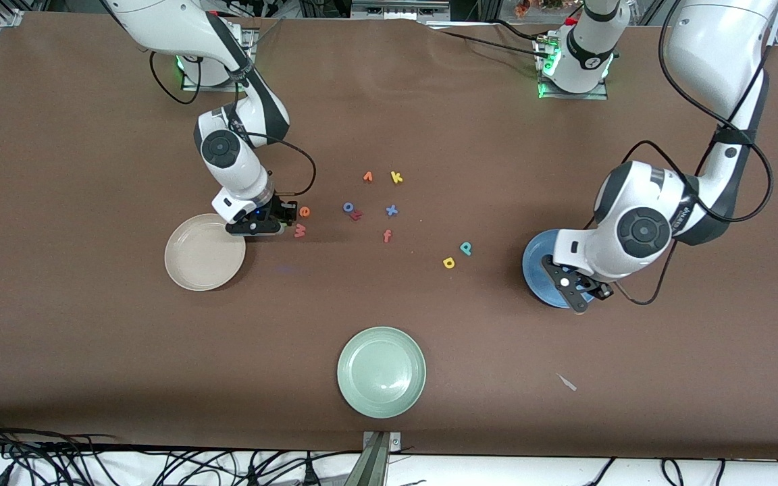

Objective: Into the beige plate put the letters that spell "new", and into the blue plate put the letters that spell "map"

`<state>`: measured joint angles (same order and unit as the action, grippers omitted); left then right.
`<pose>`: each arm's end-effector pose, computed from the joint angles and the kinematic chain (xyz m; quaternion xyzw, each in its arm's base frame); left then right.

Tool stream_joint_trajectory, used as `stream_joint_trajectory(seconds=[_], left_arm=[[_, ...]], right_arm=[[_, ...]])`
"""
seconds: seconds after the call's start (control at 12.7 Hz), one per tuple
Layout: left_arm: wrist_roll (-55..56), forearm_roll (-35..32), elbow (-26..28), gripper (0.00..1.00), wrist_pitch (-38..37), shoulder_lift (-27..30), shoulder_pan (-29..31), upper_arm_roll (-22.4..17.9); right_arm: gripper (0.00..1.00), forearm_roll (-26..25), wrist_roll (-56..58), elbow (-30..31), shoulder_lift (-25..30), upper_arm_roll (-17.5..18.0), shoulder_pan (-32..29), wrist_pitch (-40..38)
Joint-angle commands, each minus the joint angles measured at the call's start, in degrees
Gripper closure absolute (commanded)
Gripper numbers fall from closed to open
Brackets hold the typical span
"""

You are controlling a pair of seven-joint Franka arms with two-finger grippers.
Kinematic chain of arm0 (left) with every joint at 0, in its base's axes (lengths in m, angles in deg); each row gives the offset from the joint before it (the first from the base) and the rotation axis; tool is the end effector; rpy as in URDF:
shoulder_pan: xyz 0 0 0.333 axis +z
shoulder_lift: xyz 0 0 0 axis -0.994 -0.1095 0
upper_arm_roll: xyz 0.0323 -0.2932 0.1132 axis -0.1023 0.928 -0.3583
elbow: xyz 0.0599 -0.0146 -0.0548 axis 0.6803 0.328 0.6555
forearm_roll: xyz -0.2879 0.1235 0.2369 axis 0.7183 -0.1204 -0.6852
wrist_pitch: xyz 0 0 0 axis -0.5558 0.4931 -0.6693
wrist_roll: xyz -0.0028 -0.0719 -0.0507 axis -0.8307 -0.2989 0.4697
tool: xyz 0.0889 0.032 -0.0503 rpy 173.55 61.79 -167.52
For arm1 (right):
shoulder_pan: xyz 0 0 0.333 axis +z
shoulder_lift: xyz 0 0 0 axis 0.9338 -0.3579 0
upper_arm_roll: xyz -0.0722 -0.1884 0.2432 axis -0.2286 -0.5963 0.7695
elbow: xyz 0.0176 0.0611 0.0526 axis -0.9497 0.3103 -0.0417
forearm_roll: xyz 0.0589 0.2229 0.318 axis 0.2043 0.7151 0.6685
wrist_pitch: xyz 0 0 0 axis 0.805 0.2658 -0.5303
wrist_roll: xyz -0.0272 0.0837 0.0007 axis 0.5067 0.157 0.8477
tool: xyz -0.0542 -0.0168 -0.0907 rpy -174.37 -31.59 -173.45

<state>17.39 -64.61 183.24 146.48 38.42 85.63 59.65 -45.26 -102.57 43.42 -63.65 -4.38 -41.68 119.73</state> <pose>0.6489 -0.1195 0.2869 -0.8829 0.4628 0.0727 0.0338 0.4788 0.2379 0.1731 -0.9995 -0.0094 -0.0216 0.0205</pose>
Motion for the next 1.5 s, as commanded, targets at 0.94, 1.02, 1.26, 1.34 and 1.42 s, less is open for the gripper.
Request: stream_joint_trajectory(seconds=[0.94,1.02,1.26,1.34,1.42], left_arm=[[9.1,3.2,11.0,0.79,11.0,-1.1,4.3,0.9],[9.2,3.1,11.3,0.79,13.2,-2.0,3.9,0.9],[9.1,3.0,12.5,0.79,15.8,-2.4,4.3,0.9],[9.2,3.0,12.8,0.79,15.8,-2.2,4.4,0.9],[9.2,3.0,12.7,0.79,15.8,-2.2,4.3,0.9]], right_arm=[[0.83,-0.5,24.4,-10.6,5.2,-0.8,-13.3,-19.9],[0.78,-0.5,26.8,-10.6,4.5,-1.6,-14.2,-19.7],[0.3,0.1,26.4,-10.6,4.4,-2.3,-14.1,-19.6],[0.25,0.1,24.7,-10.6,4.4,-1.9,-14.1,-19.6],[0.25,0.0,21.2,-10.6,4.4,-0.8,-14.0,-19.6]])
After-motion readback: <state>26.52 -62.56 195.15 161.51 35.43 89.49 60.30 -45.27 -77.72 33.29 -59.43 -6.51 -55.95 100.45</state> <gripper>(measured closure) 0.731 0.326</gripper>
